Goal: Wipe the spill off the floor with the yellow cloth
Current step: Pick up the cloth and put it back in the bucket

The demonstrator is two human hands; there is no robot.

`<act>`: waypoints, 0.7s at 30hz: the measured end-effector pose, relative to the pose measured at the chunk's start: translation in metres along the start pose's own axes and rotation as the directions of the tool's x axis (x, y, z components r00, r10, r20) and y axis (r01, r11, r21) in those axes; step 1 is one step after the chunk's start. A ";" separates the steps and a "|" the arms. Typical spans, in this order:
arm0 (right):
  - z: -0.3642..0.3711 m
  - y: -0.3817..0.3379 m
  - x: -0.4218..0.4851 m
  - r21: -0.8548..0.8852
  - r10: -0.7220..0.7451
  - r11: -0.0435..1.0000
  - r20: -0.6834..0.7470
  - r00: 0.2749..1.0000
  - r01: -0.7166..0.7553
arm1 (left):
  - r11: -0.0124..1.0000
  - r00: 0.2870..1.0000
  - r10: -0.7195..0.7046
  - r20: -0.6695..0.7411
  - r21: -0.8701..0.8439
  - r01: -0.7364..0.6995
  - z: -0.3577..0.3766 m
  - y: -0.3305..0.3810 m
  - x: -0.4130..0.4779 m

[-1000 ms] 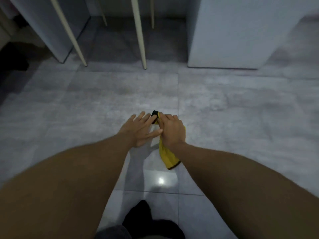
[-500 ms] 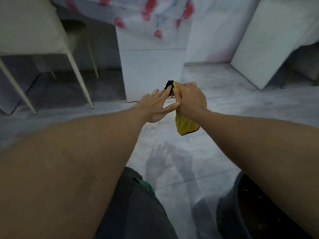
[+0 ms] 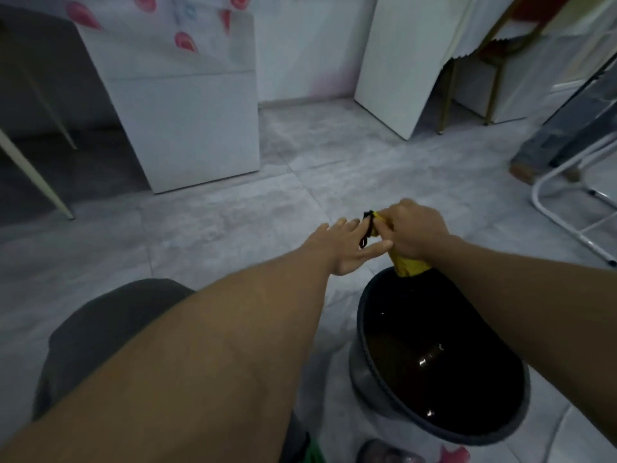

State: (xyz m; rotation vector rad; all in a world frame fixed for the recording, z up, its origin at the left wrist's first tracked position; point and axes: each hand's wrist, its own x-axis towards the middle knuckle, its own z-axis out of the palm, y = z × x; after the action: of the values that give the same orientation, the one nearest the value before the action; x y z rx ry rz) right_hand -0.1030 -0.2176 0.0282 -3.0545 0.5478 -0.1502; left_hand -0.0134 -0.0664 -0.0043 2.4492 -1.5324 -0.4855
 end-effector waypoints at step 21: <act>0.095 -0.035 -0.040 -0.127 0.168 0.982 0.224 0.960 -0.142 | 0.988 0.965 -0.152 0.212 -0.006 0.156 0.062 -0.027 -0.042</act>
State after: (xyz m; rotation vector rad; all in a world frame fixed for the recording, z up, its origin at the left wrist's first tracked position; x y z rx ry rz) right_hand -0.1182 -0.1690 -0.0683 -3.0540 0.7983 0.2498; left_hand -0.0319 -0.0170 -0.0639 2.5815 -1.4051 -0.8106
